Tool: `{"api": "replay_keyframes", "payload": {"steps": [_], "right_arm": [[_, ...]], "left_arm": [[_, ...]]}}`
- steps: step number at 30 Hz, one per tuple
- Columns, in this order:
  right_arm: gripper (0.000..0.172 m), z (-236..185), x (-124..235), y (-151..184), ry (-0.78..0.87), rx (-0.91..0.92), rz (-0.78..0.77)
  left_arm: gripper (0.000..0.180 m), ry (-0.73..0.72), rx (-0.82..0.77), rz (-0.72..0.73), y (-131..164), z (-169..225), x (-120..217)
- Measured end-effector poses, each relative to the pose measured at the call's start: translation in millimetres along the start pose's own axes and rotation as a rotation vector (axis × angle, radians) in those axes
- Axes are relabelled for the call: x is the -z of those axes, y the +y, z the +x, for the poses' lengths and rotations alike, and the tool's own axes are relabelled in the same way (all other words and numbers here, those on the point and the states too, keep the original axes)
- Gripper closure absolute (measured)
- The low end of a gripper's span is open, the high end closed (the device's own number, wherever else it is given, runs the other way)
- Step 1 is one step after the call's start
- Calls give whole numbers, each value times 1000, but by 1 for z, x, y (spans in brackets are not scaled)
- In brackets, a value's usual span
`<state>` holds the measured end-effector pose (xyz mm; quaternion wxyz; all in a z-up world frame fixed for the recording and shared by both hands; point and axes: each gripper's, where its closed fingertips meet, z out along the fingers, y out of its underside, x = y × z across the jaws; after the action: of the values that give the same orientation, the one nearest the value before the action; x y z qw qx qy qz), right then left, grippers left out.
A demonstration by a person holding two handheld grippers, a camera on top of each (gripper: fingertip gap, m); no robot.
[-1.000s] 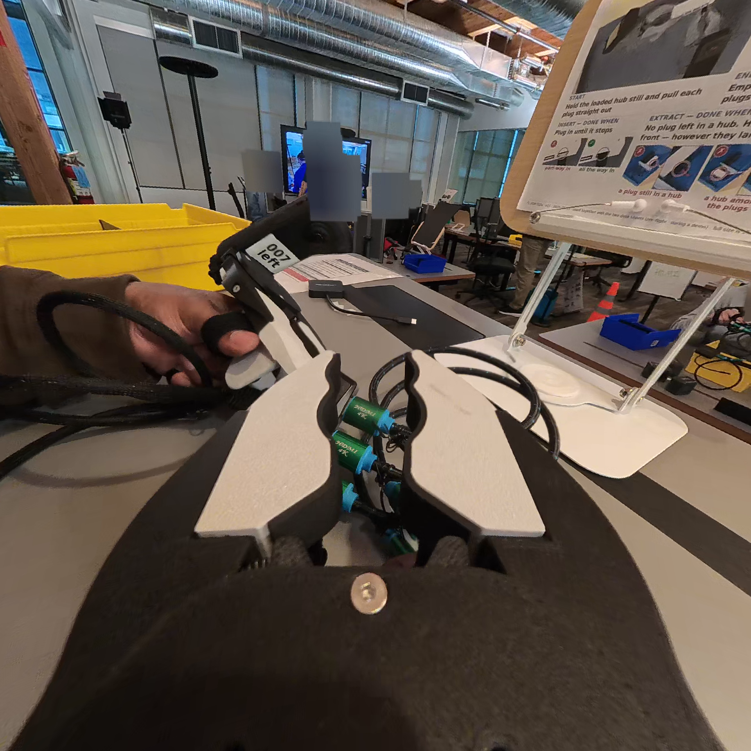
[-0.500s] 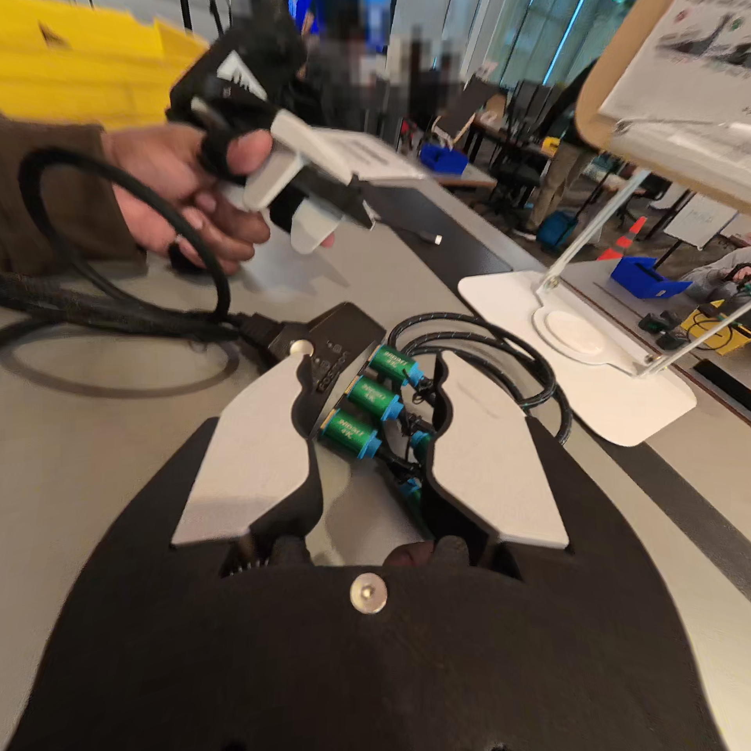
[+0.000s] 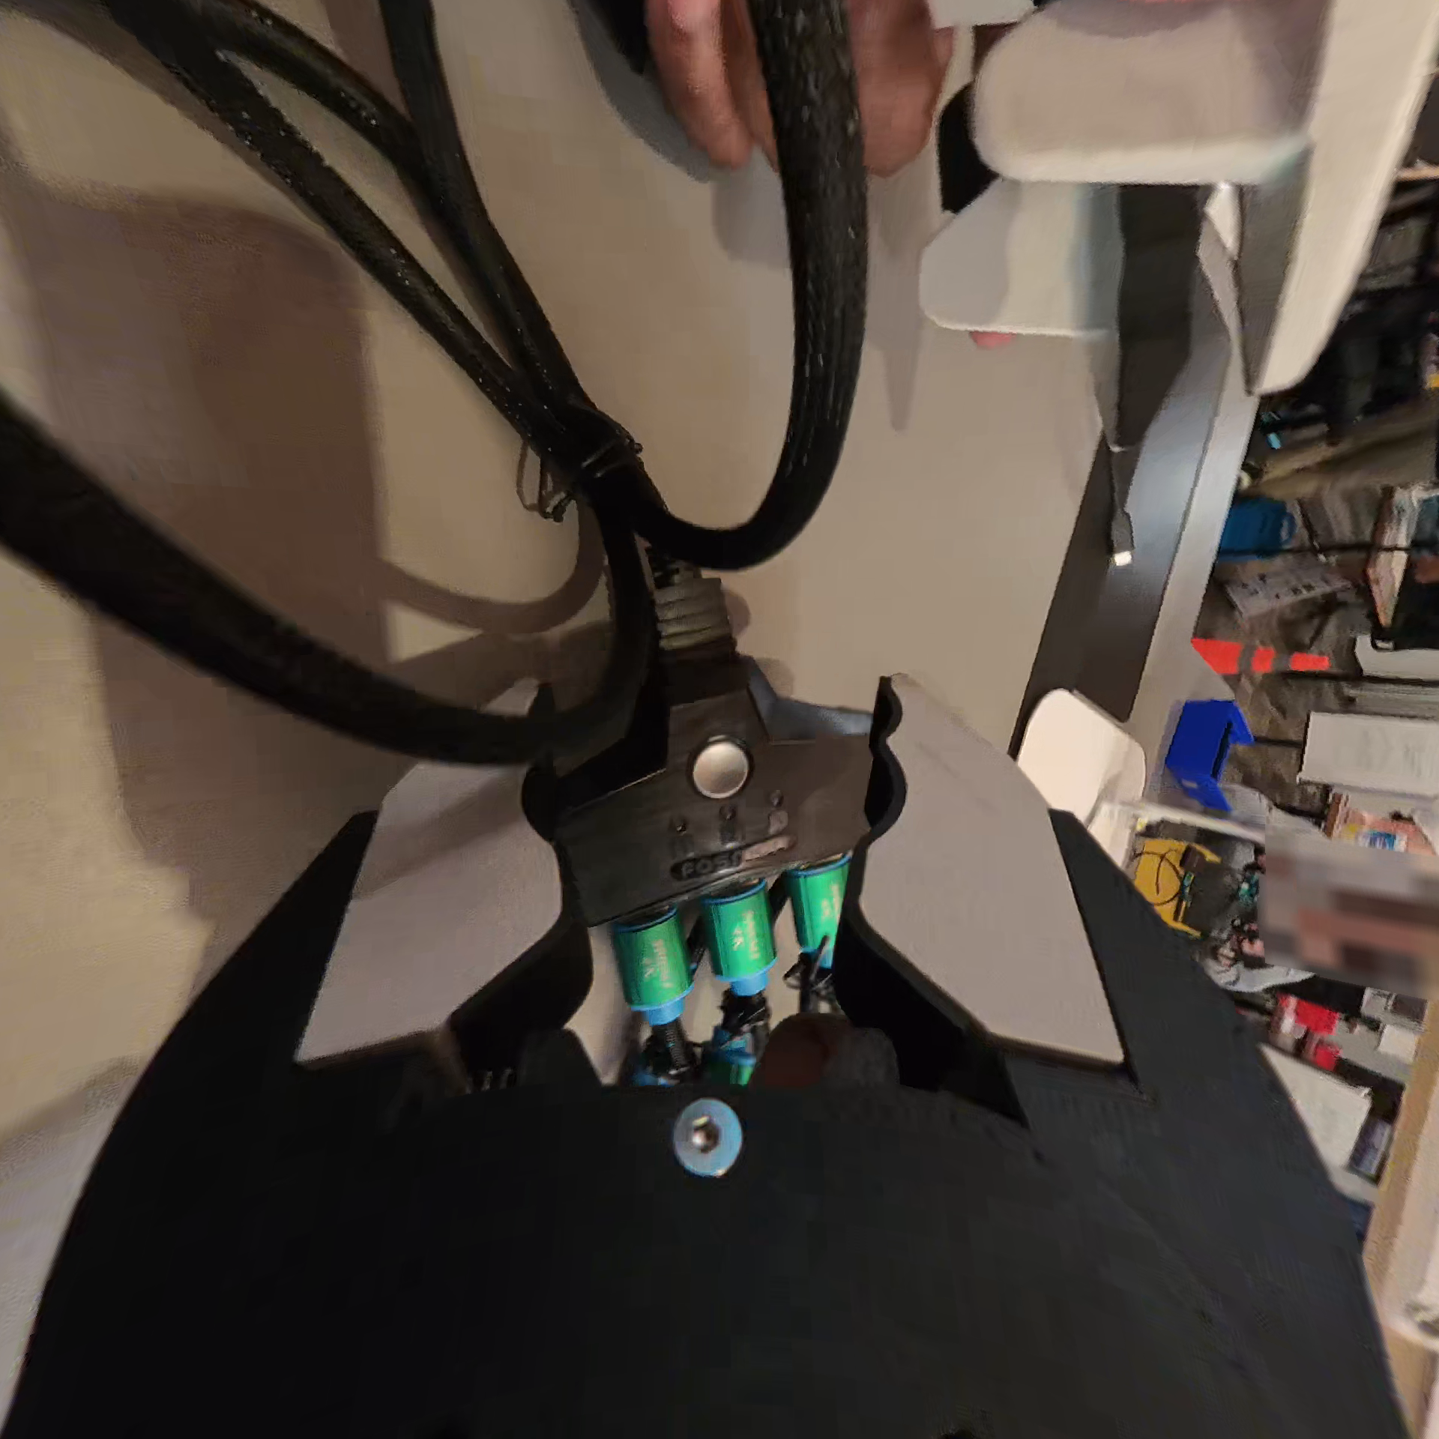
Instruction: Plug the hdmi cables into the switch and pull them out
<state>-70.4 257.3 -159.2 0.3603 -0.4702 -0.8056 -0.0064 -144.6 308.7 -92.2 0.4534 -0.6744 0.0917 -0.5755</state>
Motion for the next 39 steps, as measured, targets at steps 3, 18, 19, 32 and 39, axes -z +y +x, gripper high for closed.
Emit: {"api": "replay_keyframes", "payload": {"steps": [3,18,19,32,39], "right_arm": [[97,1,-12,-2,-91,93,-66],[135,6,-7,16,-66,261,-350],[135,8,2,15,-39,259,-348],[137,53,194,41,394,34,-426],[138,67,330,77,650,-252,-480]], "left_arm": [[135,0,15,26,-6,-3,7],[138,1,29,65,-20,-11,20],[138,2,30,68,-21,-12,21],[140,9,36,68,-26,-17,22],[141,4,35,63,-25,-17,21]]}}
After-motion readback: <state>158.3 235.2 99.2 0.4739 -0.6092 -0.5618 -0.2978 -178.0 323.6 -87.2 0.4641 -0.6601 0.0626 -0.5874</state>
